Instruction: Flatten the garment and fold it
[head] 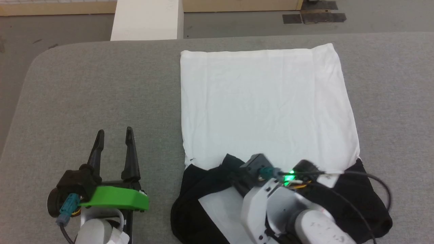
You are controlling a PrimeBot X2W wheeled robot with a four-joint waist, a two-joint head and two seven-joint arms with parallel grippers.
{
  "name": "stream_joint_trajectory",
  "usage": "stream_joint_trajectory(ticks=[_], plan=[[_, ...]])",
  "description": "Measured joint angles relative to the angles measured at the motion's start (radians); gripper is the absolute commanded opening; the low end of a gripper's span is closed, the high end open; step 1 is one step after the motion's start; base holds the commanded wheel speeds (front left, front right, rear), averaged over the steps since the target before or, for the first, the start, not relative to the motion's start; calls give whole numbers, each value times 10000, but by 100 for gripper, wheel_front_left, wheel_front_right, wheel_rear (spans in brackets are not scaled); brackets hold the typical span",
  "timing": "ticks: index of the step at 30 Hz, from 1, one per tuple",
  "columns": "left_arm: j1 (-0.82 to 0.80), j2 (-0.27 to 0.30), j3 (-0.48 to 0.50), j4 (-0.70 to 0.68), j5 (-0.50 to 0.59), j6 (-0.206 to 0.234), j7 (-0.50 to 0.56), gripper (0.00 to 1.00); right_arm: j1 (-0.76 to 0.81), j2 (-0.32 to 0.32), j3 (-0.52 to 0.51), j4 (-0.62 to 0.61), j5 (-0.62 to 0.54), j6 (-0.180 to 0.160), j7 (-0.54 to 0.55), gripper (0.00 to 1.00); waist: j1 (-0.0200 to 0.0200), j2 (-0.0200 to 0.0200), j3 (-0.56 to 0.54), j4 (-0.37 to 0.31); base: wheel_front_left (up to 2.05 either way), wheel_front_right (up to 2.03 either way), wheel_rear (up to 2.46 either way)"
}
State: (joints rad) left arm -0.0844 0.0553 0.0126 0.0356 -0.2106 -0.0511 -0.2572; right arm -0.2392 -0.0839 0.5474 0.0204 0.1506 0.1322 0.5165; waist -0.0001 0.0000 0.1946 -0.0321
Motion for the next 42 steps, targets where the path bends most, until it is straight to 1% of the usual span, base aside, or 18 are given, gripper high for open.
stream_joint_trajectory(ticks=[4, 5, 7, 8, 11, 13, 15, 17, 23, 26, 29, 33, 35, 38, 42], plan=[[-19, -6, -69, 6, -2, -8, 0, 100, -176, 10, 608, 1292, 267, 0, 46, 0, 0, 0, 45, 162, 0, 0, 0], [-19, -6, -81, 10, -2, -8, 0, 100, -176, -15, 742, 1498, 389, 0, 111, 12, 0, 0, 57, 199, 0, 0, 0], [-19, -6, -84, 23, -2, -8, 0, 100, -181, -90, 970, 1664, 663, 0, 115, 65, 0, 0, 69, 243, 0, 0, 0], [-18, -6, -75, 36, -2, -8, 0, 100, -183, -130, 1020, 1676, 867, 0, 115, 100, 0, 0, 57, 249, 0, 0, 0], [-7, -8, -52, 59, -2, -8, 0, 100, -185, -263, 995, 1432, 1285, 0, -132, 100, 0, 0, -24, 221, 0, 0, 0], [3, -8, -73, 100, -2, -12, 0, 100, -180, -401, 880, 1022, 1570, 0, -591, 100, 0, 0, -105, 176, 0, 0, 0], [9, -10, -102, 113, 0, -21, 0, 100, -160, -504, 445, 476, 1728, 0, -1174, 100, 0, 0, -188, 110, 0, 0, 0], [12, -15, -105, 125, 2, -59, 0, 100, -47, -610, -100, -46, 1751, 2, -1756, 100, 0, 0, -248, 27, 0, 0, 0], [-10, 33, -153, 224, 92, -199, 0, 100, 839, -763, -2364, -1411, 1580, 0, -3708, 100, 0, 0, -327, -367, 0, 0, 0], [-225, 167, -255, 347, 96, -316, 0, 100, 1229, -813, -3480, -1639, 1298, 0, -4462, 100, 0, 0, -273, -592, 0, 0, 0], [-900, 407, -393, 535, 82, -453, 132, 100, 1515, -853, -4272, -1632, 1152, 0, -4991, 100, 0, 0, -109, -786, 0, 0, 0], [-2240, 955, -640, 838, -44, -631, 846, 100, 1563, -857, -4821, -1438, 1145, 0, -5421, 100, 0, 0, 263, -1005, 0, 0, 0], [-3107, 1356, -863, 1034, -221, -690, 1446, 100, 1490, -857, -4993, -1287, 1149, 0, -5586, 100, 0, 0, 527, -1137, 0, 0, 0], [-4467, 1941, -1269, 1436, -456, -725, 2489, 100, 1133, -828, -5035, -1177, 1235, 0, -5802, 100, 1, 0, 956, -1332, 0, 0, 0], [-6295, 2638, -1824, 2134, -1183, -744, 4038, 100, 447, -731, -4886, -1016, 1383, 0, -6113, 100, 1, 0, 1601, -1638, 0, 0, 0]])
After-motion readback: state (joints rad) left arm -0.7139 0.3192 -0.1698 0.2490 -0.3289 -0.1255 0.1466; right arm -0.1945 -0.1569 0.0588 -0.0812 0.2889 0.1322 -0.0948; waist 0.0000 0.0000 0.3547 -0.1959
